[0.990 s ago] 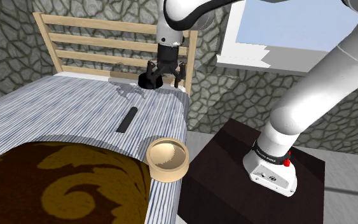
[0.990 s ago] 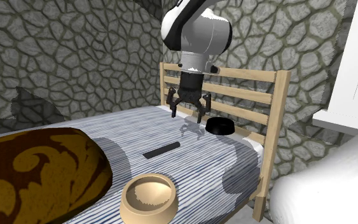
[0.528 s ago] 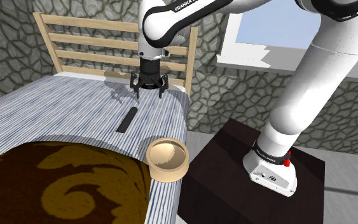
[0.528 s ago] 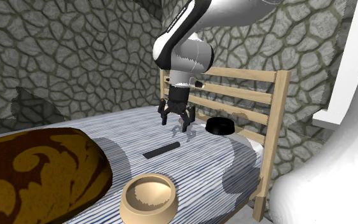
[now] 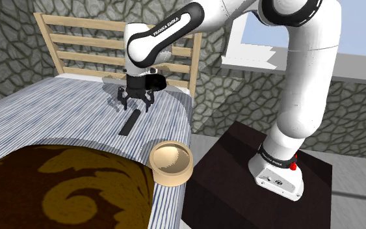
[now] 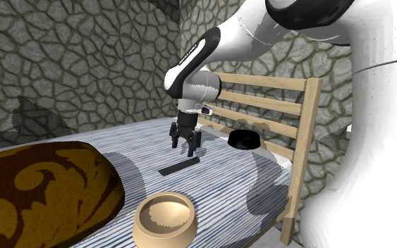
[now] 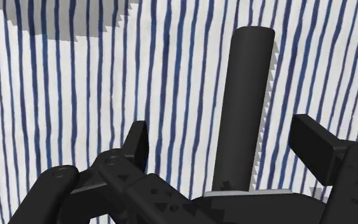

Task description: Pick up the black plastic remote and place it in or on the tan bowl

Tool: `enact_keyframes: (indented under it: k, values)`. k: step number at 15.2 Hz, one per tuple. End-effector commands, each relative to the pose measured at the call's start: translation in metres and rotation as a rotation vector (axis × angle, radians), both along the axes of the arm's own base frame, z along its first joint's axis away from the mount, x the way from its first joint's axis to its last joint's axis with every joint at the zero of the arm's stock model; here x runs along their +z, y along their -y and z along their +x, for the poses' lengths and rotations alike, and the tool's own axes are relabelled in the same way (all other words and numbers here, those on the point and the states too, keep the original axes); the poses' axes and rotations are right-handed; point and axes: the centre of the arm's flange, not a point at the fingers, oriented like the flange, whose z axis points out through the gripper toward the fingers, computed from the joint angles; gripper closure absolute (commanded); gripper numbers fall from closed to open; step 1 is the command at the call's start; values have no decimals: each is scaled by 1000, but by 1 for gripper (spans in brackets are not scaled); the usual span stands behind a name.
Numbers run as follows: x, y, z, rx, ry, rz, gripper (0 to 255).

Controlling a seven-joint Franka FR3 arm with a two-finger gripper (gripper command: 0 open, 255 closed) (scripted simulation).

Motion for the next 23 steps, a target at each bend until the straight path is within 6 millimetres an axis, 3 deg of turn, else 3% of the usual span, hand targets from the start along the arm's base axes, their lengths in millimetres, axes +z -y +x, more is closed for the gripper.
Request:
enact_keyframes:
  k: [1,4,11,20,21,23]
  values:
    - [-21,-2,20,-59,-15,3,0]
    - [-48,-7,47,-137,-35,9,0]
    - [-84,-15,44,-137,-35,9,0]
    - [-87,-15,44,-137,-35,9,0]
    - [-87,-15,44,-137,-35,9,255]
    - [-87,-15,44,-137,-35,9,255]
